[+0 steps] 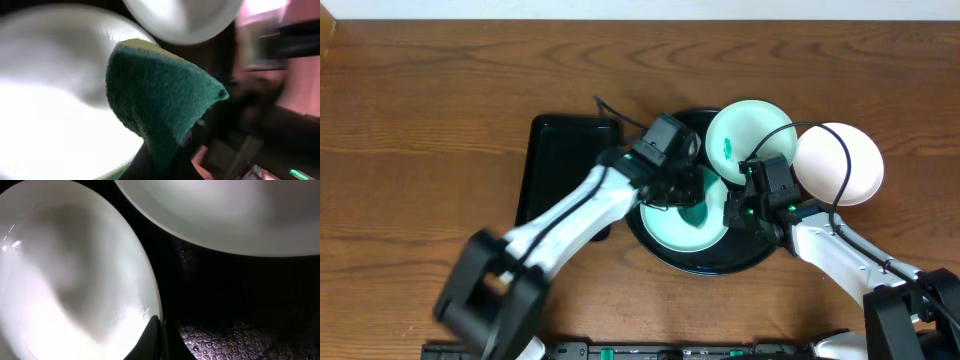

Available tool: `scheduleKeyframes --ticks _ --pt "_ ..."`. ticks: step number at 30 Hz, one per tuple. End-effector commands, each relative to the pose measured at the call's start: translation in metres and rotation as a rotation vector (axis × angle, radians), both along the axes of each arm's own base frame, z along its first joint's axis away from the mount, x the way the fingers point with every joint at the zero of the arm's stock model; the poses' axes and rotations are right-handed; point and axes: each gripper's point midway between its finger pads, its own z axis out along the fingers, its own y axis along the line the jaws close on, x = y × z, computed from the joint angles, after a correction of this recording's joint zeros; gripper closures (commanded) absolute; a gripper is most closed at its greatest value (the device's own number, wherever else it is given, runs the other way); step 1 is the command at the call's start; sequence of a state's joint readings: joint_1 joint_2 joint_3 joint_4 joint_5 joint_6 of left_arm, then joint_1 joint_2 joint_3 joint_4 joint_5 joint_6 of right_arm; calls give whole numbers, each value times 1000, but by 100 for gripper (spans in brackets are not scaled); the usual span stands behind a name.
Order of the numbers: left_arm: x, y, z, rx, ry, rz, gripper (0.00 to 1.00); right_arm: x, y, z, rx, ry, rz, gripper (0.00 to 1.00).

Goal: Clean dirty plates on tray and stack at the side
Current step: 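Rub the green sponge over the pale green plate with the left gripper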

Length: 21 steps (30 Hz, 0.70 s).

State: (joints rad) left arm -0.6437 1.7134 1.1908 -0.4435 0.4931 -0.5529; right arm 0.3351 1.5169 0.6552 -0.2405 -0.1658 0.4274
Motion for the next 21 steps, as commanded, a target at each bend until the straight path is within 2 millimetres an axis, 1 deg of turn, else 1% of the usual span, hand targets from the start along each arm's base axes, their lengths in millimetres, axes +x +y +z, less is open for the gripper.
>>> scheduleKeyframes --ticks 1,4,7,9,11,18,21 --pt "14 21 18 76 -112 71 93 -4 5 -3 11 10 24 99" --pt "13 32 12 137 -108 94 92 -4 5 -3 11 10 24 99" --pt "9 40 2 189 -83 101 92 -4 5 -3 11 10 24 99" --pt "9 49 -6 243 -77 116 92 -4 5 -3 11 10 24 99" --pt "10 53 -12 274 -75 124 93 -4 5 -3 11 10 24 99" --pt "10 56 -36 323 -36 122 92 -4 6 -3 17 12 28 99" --pt "10 57 -47 344 -18 120 92 -4 10 -1 40 12 39 99"
